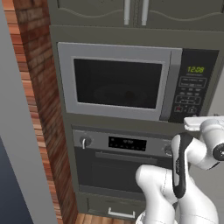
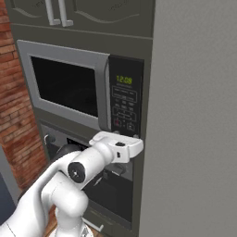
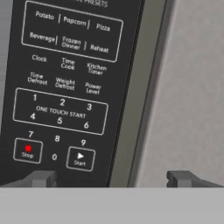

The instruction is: Pick the bell pepper from the counter and place it in the microwave. Then turn on the microwave.

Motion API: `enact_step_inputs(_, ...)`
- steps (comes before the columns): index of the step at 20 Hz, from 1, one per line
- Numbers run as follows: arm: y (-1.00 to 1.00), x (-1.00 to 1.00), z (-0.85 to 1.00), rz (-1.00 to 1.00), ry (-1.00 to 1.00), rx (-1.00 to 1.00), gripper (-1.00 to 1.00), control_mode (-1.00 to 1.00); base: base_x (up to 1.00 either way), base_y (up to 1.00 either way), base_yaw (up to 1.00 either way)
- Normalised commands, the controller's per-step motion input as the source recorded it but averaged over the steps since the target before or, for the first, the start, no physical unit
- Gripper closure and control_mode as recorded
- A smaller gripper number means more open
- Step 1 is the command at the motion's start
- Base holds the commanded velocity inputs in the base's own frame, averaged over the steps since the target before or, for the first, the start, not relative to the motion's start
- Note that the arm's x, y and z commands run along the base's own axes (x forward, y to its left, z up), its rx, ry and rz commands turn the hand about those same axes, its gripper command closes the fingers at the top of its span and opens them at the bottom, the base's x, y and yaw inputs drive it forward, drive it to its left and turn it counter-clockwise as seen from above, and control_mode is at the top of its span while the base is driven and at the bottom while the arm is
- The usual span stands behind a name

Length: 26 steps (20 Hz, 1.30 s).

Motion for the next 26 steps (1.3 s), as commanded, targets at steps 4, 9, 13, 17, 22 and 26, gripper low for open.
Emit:
enact_step_inputs(4,0.15,0.16,-0.16,0.00,0.00,0.00,-1.00,-1.00,0.00,0.00,0.00)
enact_step_inputs(9,0.09,0.19,-0.18,0.00,0.00,0.00,-1.00,-1.00,0.00,0.00,0.00)
enact_step_inputs(13,0.00,0.21,-0.17,0.00,-0.01,0.00,-1.00,-1.00,0.00,0.00,0.00)
enact_step_inputs(17,0.00,0.19,-0.18,0.00,-0.02,0.00,-1.00,-1.00,0.00,0.00,0.00)
enact_step_inputs(22,0.00,0.19,-0.11,0.00,-0.02,0.00,-1.00,-1.00,0.00,0.00,0.00)
enact_step_inputs(26,0.00,0.19,-0.03,0.00,-0.03,0.01,-1.00,-1.00,0.00,0.00,0.00)
